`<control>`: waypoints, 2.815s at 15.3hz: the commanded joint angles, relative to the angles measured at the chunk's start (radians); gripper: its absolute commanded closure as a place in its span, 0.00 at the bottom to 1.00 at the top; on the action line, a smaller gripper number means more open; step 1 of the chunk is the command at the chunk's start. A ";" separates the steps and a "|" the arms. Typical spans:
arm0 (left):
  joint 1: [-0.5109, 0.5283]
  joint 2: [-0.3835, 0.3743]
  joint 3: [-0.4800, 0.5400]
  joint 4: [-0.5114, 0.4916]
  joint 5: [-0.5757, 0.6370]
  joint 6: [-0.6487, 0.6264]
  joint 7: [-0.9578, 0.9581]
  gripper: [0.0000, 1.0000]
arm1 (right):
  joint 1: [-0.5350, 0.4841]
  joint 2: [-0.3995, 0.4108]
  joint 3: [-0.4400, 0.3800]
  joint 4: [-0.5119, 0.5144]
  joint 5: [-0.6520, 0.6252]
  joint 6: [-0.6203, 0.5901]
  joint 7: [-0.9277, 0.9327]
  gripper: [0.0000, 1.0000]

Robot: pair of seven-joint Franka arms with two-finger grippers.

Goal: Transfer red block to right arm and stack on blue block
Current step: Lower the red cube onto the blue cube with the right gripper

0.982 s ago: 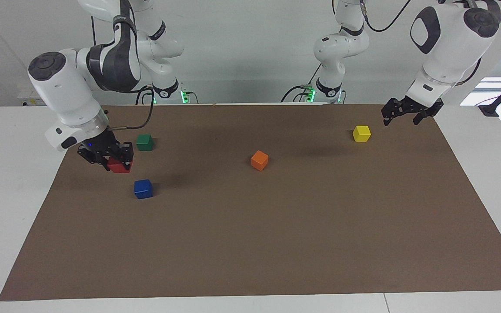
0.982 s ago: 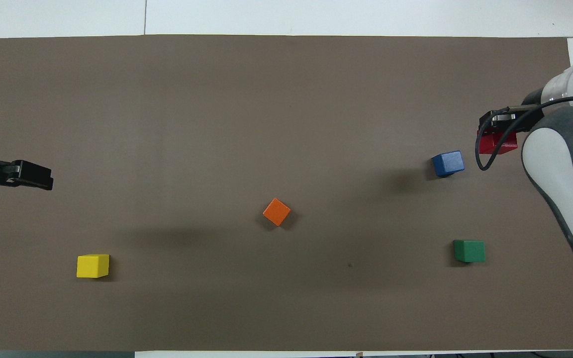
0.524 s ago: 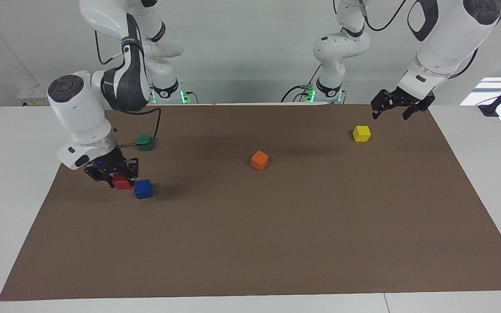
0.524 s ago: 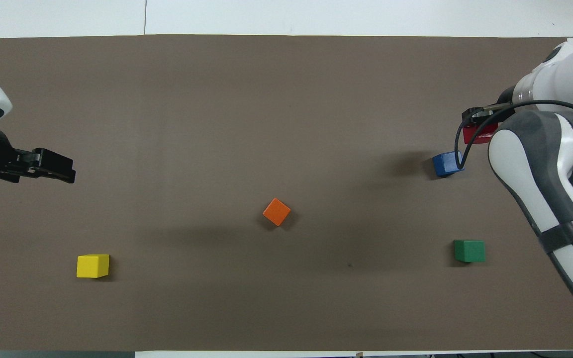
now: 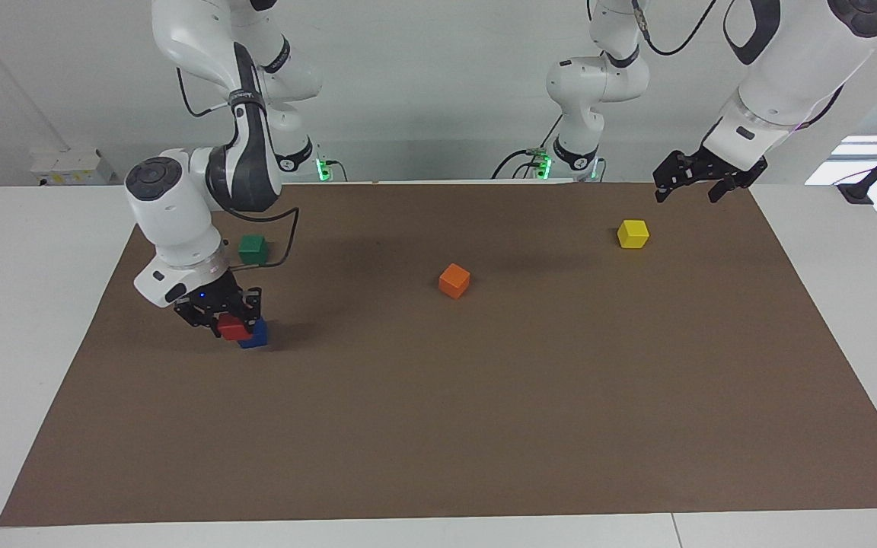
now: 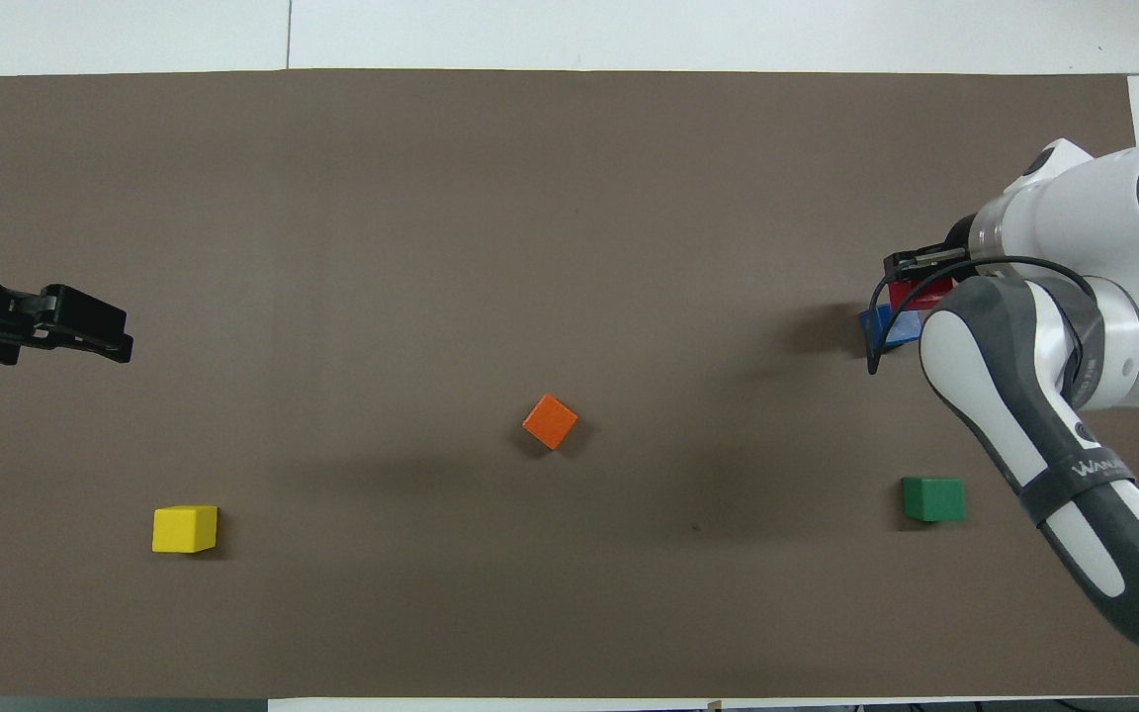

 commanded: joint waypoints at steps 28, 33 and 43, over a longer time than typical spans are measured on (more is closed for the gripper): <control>-0.028 -0.023 0.021 -0.061 0.007 0.070 -0.007 0.00 | -0.015 -0.045 0.003 -0.154 -0.020 0.149 -0.080 1.00; -0.028 -0.022 0.021 -0.059 0.007 0.072 -0.009 0.00 | -0.015 -0.037 0.003 -0.154 -0.018 0.158 -0.080 1.00; -0.027 -0.019 0.022 -0.056 0.005 0.072 -0.010 0.00 | -0.012 -0.037 0.003 -0.161 -0.020 0.163 -0.081 1.00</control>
